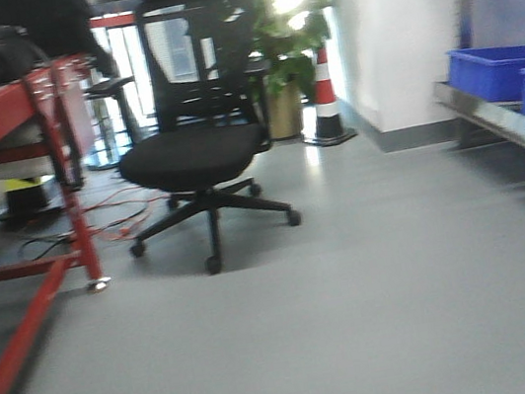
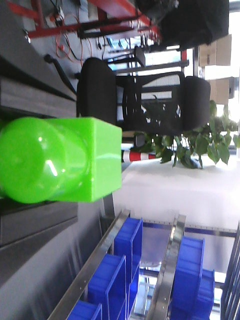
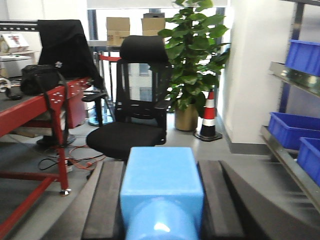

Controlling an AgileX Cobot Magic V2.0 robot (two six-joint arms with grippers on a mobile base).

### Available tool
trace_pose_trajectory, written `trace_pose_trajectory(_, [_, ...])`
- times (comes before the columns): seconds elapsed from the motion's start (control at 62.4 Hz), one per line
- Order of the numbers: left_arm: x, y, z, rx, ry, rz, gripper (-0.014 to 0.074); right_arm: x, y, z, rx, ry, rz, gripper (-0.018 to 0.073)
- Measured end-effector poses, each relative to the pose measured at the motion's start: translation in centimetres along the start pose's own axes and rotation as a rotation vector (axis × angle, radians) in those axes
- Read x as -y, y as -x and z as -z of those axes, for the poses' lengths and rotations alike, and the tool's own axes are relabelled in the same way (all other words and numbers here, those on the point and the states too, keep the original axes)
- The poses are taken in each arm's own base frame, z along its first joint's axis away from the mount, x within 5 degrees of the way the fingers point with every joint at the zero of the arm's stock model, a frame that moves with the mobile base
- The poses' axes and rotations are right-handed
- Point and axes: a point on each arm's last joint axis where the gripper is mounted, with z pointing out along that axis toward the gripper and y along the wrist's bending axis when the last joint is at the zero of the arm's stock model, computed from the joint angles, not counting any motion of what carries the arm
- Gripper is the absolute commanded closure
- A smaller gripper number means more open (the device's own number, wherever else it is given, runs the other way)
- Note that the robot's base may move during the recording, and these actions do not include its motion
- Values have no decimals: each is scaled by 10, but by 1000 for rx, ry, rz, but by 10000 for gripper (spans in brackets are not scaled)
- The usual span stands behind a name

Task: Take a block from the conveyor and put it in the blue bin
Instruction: 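Drive the base away from the conveyor toward the bin shelves, then drive up to the shelf of blue bins holding both blocks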

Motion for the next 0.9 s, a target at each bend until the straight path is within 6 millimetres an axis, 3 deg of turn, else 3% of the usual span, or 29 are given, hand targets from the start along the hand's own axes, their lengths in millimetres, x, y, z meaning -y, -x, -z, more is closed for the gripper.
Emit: trace_pose_trajectory(0.897, [0, 0, 0, 0, 0, 0, 707, 0, 0, 0, 0, 0, 0, 721])
